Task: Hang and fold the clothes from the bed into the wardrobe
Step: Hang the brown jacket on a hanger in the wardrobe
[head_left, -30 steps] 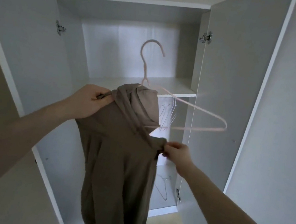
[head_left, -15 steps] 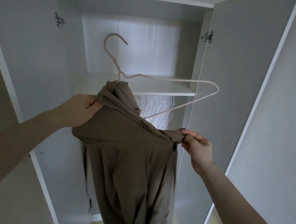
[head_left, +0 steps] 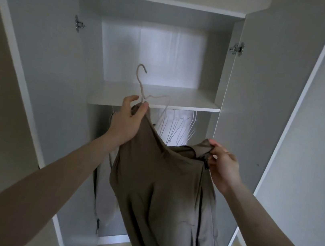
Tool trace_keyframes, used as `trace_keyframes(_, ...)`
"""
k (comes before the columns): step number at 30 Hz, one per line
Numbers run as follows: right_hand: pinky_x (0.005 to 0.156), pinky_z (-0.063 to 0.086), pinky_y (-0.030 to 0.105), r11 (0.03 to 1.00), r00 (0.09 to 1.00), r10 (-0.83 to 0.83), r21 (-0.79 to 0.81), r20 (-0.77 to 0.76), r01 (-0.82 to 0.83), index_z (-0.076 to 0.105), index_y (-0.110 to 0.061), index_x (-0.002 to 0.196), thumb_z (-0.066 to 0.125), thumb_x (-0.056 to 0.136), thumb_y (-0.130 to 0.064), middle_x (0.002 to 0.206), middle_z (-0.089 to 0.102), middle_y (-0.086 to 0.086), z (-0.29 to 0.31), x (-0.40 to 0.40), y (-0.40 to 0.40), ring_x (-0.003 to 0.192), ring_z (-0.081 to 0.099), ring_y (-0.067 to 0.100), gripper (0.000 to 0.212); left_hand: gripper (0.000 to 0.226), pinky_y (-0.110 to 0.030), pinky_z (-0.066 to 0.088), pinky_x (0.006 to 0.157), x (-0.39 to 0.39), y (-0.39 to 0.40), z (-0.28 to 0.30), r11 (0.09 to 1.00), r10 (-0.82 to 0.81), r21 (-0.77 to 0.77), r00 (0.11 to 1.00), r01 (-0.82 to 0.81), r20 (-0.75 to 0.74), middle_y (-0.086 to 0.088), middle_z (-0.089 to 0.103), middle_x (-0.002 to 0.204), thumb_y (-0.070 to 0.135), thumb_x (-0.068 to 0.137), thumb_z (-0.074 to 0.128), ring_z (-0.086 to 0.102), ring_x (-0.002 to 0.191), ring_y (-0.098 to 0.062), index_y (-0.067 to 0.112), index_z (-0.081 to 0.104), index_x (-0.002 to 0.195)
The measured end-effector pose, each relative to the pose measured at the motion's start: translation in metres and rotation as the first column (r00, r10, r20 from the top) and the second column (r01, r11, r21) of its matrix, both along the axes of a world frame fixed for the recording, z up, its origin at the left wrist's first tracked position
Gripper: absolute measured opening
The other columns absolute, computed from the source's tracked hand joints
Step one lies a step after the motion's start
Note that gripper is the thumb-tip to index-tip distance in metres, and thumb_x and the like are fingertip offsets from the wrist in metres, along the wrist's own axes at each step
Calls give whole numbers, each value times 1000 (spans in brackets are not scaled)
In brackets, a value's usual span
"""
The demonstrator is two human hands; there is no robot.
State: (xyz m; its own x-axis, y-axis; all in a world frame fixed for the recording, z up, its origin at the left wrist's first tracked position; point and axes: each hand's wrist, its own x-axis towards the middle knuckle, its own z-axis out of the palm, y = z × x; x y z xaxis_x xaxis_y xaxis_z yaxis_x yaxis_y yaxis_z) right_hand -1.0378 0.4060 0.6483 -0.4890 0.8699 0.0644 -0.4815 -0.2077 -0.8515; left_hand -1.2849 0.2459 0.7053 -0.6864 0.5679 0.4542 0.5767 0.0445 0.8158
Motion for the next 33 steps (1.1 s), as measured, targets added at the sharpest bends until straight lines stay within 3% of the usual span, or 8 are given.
trace_keyframes(4, 46, 39, 17, 1000, 998, -29, -3, 56, 29, 75, -6, 96, 52, 90, 7, 75, 71, 0, -6, 8, 5, 56, 51, 10, 27, 36, -45, 48, 103, 1, 7, 7, 1000, 24, 2, 998, -24, -64, 8, 72, 106, 54, 97, 49, 64, 106, -18, 27, 71, 105)
trace_keyframes(8, 53, 46, 19, 995, 992, -43, -85, 116, 53, 75, -5, 90, 51, 82, 11, 83, 69, 2, -14, 14, 13, 63, 56, 12, 30, 36, -37, 41, 82, 3, 6, 17, 1000, -25, -2, 997, 25, -77, 1, 63, 82, 46, 97, 43, 57, 80, -12, 20, 58, 78)
trace_keyframes(11, 64, 51, 25, 995, 973, -5, -99, 230, 29, 77, -14, 84, 60, 76, 7, 83, 70, -1, -21, 16, 18, 74, 59, 14, 28, 45, -45, 44, 91, 11, 4, 20, 996, -52, -73, 987, 41, -155, -4, 54, 80, 52, 101, 39, 54, 82, -21, 26, 48, 65)
trace_keyframes(13, 59, 53, 27, 994, 964, 56, -106, 262, -29, 77, -19, 85, 72, 77, 0, 80, 69, -1, -23, 17, 20, 71, 61, 14, 21, 57, -45, 44, 101, 13, 2, 22, 991, -55, -123, 996, 47, -66, -2, 64, 90, 70, 95, 35, 60, 93, -23, 28, 58, 65)
trace_keyframes(17, 60, 55, 28, 994, 967, 40, -112, 252, -12, 74, -17, 96, 82, 80, -6, 81, 73, 0, -22, 19, 31, 73, 69, 15, 21, 68, -36, 40, 81, 12, -3, 24, 960, -127, -238, 988, 145, 87, 14, 59, 65, 76, 95, 28, 56, 77, -18, 30, 56, 54)
trace_keyframes(24, 54, 56, 18, 972, 936, -199, -63, 289, 226, 77, -17, 84, 77, 85, -1, 76, 73, -3, -12, 36, 51, 63, 66, 7, 16, 57, -19, 37, 64, -4, -23, 27, 862, -398, -389, 910, 326, -118, 14, 48, 59, 55, 104, 33, 45, 56, 1, 26, 51, 59)
trace_keyframes(27, 58, 58, 17, 961, 929, -251, -48, 272, 274, 78, -18, 86, 74, 88, -1, 75, 73, -6, -5, 42, 57, 62, 66, 5, 17, 52, -19, 39, 75, -8, -28, 15, 844, -395, -441, 910, 305, -126, 9, 62, 75, 45, 109, 36, 57, 72, 1, 8, 61, 83)
trace_keyframes(33, 61, 57, 18, 986, 960, -162, 4, 230, 166, 80, -18, 92, 72, 92, -6, 89, 79, -7, -2, 36, 52, 71, 71, 5, 15, 36, -24, 41, 94, 9, -22, -20, 918, -275, -342, 943, 200, -185, 5, 63, 95, 23, 111, 38, 58, 91, -11, 24, 70, 94)
